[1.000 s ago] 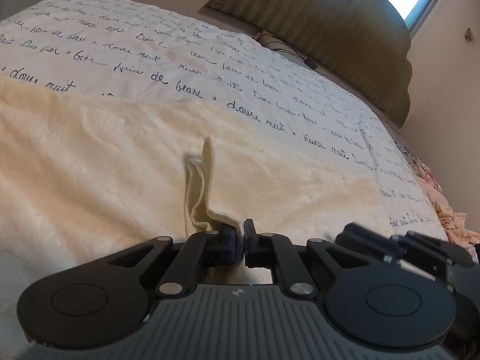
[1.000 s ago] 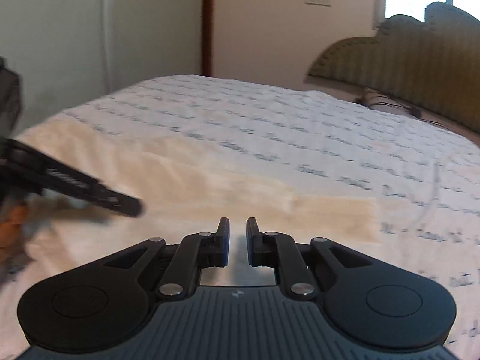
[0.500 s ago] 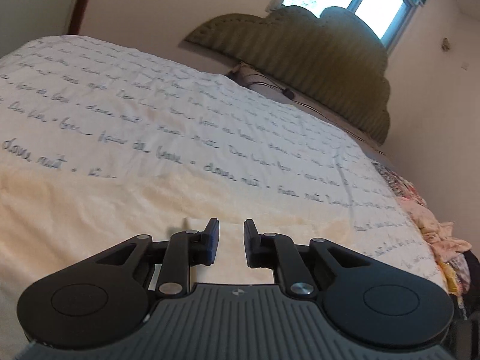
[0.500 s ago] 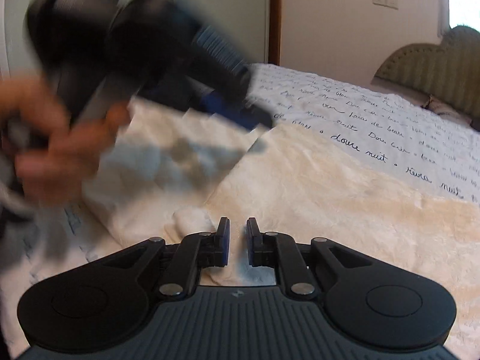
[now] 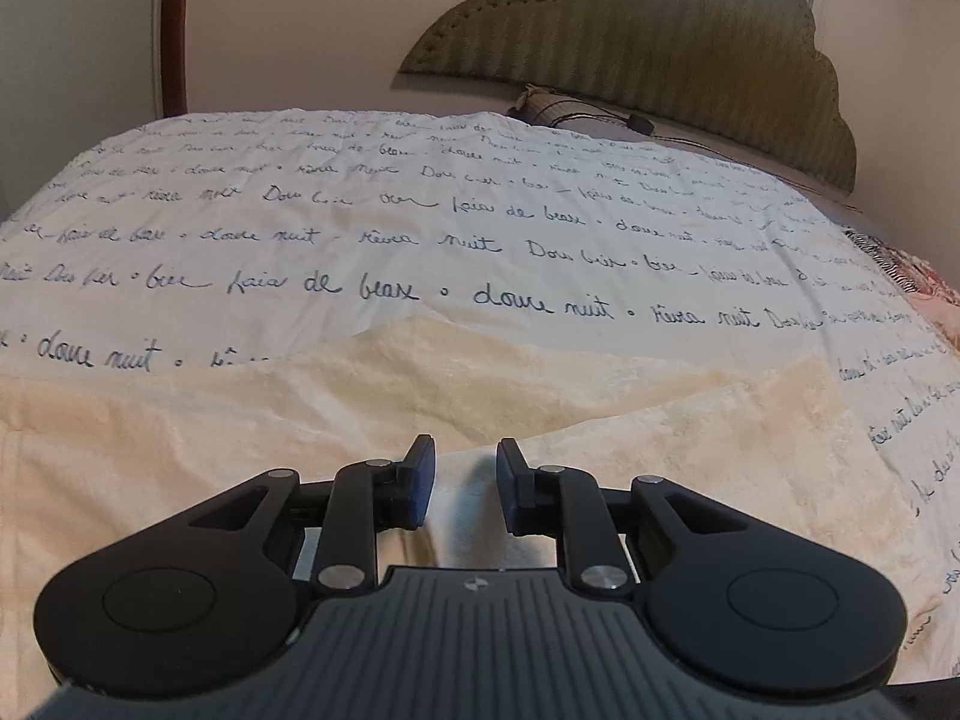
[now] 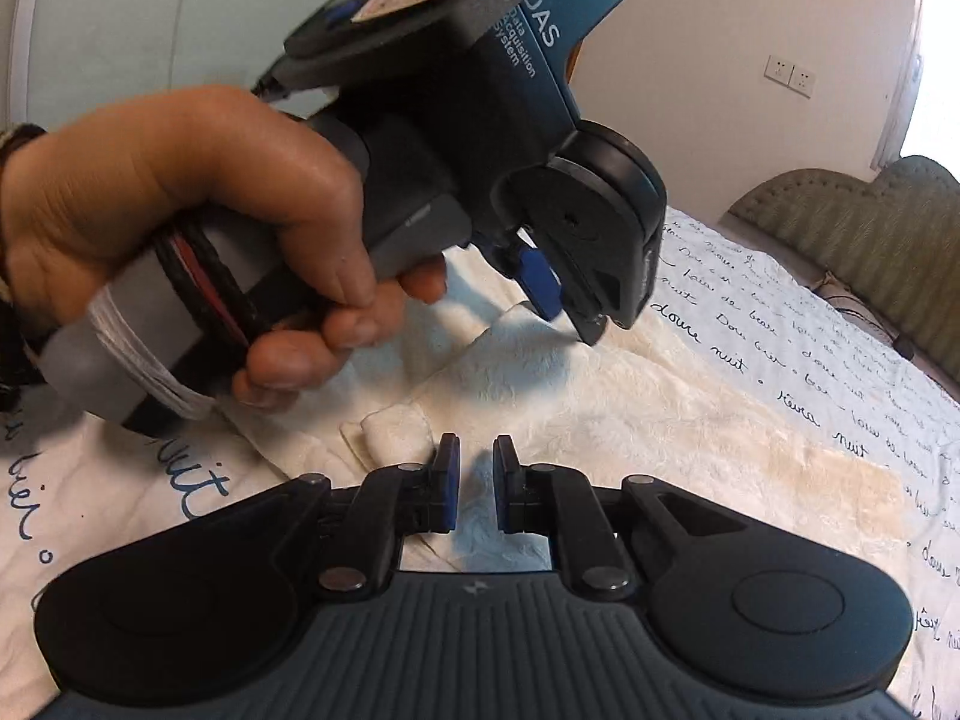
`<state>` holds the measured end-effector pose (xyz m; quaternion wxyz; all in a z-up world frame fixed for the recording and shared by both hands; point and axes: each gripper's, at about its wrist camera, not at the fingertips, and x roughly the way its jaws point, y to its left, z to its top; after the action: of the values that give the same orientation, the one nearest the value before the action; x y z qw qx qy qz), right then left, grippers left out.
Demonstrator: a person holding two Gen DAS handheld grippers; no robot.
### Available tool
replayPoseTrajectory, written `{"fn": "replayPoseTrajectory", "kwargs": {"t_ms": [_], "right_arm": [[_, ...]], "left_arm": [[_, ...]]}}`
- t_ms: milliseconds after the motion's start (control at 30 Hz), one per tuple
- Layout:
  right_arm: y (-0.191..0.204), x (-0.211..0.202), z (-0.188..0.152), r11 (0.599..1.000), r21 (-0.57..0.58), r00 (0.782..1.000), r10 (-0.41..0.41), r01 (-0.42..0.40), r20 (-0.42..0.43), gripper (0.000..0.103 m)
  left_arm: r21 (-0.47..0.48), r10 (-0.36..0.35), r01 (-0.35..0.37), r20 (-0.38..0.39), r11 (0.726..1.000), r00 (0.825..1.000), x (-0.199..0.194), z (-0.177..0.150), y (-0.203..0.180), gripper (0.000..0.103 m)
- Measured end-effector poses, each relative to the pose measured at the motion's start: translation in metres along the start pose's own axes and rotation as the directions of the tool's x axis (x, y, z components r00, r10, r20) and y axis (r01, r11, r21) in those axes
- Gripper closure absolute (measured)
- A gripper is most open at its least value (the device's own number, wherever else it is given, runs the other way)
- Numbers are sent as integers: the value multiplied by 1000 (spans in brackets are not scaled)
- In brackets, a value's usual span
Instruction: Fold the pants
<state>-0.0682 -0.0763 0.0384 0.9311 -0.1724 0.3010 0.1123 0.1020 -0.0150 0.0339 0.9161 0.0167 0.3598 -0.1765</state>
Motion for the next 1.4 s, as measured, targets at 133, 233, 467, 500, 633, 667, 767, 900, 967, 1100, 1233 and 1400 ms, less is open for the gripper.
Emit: {"fn": "replayPoseTrajectory", "kwargs": {"t_ms": [133, 233, 467, 500, 633, 667, 767, 900, 967, 1100, 1233, 1400], "right_arm": [[0, -2, -3, 1000, 13, 1000, -6, 6, 7, 92], [-4, -1, -2, 999, 46, 1000, -2, 1, 10, 91], [-35, -11, 1, 964, 265, 997, 22, -40, 70, 91], [-33, -10, 0, 967, 252, 998, 23, -37, 59, 91], [-17, -4, -8, 987, 161, 1000, 7, -9, 18, 91], [-16, -5, -7, 985, 171, 1000, 0, -3, 20, 91], [-25, -9, -5, 963, 270, 999, -6, -7, 49, 91], [-45, -5, -5, 909, 418, 999, -33, 12, 43, 85], [-53, -4, -6, 877, 481, 999, -36, 14, 36, 73], [-63, -6, -8, 840, 542, 999, -41, 18, 31, 49], [-68, -4, -5, 837, 544, 997, -70, 51, 14, 35], [-77, 10, -2, 825, 553, 993, -107, 118, -53, 21]], "left_arm": [[22, 74, -75, 26, 997, 997, -11, -5, 4, 55], [23, 98, -99, 35, 995, 995, -21, -10, 10, 50], [25, 165, -167, 63, 986, 984, -44, -19, 27, 42], [19, 168, -169, 62, 985, 984, -48, -21, 30, 42], [7, 193, -194, 61, 981, 979, -55, -26, 40, 41], [6, 201, -202, 61, 979, 978, -57, -28, 42, 41], [-2, 218, -218, 62, 976, 974, -63, -32, 51, 40], [-26, 238, -237, 63, 971, 969, -70, -35, 63, 38], [-29, 249, -247, 63, 969, 967, -73, -37, 66, 38], [-33, 266, -265, 67, 964, 962, -79, -39, 71, 37], [-30, 273, -271, 71, 962, 959, -83, -40, 72, 35], [-26, 286, -285, 84, 958, 954, -91, -47, 73, 29]]}}
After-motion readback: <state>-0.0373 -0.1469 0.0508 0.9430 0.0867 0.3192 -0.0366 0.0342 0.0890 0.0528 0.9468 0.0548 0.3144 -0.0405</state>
